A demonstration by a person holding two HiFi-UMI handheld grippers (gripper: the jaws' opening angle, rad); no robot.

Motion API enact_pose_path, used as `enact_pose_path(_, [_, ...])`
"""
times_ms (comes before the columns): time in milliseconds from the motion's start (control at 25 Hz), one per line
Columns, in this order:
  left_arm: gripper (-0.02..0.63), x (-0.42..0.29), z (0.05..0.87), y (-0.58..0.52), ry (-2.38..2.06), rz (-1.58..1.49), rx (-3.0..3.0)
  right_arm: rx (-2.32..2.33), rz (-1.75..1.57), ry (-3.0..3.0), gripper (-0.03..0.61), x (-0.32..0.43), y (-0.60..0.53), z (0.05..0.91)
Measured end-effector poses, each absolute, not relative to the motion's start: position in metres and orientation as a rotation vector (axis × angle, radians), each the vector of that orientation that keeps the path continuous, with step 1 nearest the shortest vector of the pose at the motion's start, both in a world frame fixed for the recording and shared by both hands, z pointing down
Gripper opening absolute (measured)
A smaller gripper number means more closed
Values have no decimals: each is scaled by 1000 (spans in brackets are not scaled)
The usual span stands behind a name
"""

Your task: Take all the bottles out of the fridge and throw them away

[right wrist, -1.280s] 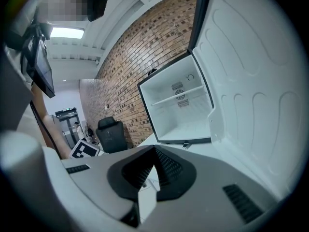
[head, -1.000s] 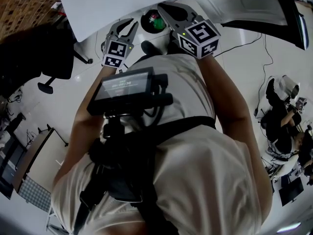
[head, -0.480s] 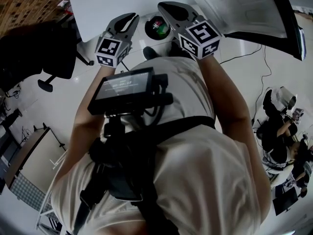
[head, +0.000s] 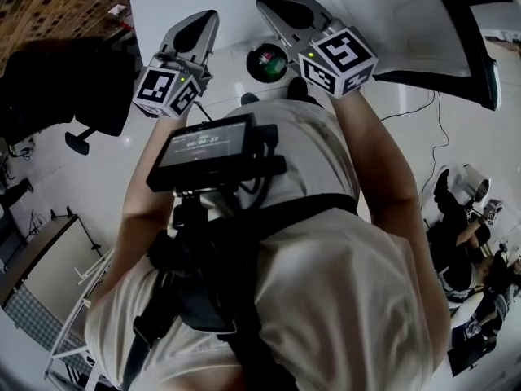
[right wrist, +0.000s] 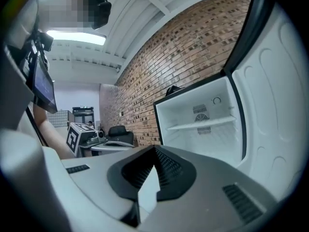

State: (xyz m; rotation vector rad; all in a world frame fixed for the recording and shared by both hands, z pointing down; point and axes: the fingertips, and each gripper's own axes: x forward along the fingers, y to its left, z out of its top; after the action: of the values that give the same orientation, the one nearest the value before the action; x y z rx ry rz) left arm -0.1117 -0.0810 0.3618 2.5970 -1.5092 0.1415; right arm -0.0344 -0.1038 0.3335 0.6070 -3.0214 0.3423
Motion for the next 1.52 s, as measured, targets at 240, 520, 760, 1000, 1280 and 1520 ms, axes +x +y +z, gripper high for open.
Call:
enact_pose_path(240, [0, -113, 366, -78, -1518, 146, 2582, 578, 366, -2998, 2, -39, -97, 346])
enact_pose_path(520, [0, -116, 368, -79, -1529, 155, 2561, 582, 371, -2998, 2, -37, -97, 346])
enact_pose_path(760, [0, -114, 371, -79, -1521, 183, 2572, 573, 359, -3017, 2, -35, -95, 343])
enact_pose_path(1000, [0, -109, 370, -74, -1516, 180, 2568, 556, 330, -3044, 2, -33, -88, 333])
enact_pose_path(1280, [0, -112, 375, -70, -1512, 194, 2566, 571, 355, -3043, 2, -34, -86, 338])
enact_pose_path(1520, [0, -113, 375, -71, -1515, 182, 2557, 578, 370, -3046, 2, -35, -88, 338])
